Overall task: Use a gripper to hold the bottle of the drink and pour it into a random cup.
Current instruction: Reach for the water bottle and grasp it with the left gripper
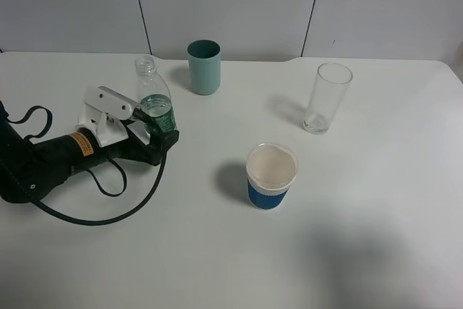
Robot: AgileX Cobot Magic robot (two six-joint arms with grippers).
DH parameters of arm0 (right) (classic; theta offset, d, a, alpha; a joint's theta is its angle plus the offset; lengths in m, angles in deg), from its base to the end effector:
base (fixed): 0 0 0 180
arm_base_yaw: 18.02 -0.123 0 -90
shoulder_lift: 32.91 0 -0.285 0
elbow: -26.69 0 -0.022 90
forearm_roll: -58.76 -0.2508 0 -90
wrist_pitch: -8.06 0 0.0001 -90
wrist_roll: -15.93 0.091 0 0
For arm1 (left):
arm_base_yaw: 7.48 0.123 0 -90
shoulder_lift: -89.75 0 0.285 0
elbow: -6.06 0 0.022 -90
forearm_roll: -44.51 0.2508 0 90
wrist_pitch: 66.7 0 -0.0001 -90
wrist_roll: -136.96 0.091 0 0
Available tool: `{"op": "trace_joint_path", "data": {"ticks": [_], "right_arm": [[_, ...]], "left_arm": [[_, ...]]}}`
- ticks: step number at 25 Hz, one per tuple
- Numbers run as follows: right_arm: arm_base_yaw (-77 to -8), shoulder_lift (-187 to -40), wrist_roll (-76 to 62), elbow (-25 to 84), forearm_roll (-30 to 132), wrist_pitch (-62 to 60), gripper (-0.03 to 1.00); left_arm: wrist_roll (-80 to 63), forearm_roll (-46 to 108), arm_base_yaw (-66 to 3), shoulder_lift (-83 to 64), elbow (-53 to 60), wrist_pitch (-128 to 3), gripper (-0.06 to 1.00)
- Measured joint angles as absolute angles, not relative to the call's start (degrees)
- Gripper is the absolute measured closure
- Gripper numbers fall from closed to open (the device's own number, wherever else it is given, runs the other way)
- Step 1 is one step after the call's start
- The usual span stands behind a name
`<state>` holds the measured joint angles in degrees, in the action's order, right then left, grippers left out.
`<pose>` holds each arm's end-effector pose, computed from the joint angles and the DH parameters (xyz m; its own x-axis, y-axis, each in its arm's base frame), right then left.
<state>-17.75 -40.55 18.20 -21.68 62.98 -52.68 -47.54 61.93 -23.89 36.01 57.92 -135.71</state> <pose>-0.0058 -0.0058 0.2785 -0.4488 0.0057 -0.8936 0.0637 0.9976 -0.0256 0.2622 -0.1037 0.0728 -0.3108 0.1250 -0.9422 0.5338 0.8431 -0.0643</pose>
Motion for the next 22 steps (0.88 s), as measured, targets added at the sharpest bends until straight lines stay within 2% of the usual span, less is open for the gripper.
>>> {"op": "trace_joint_path", "data": {"ticks": [22], "right_arm": [[-17.75, -40.55, 18.20, -21.68, 62.98, -52.68, 0.22]], "left_arm": [[-50.49, 62.65, -23.89, 37.24, 50.05, -135.77, -0.05]]}}
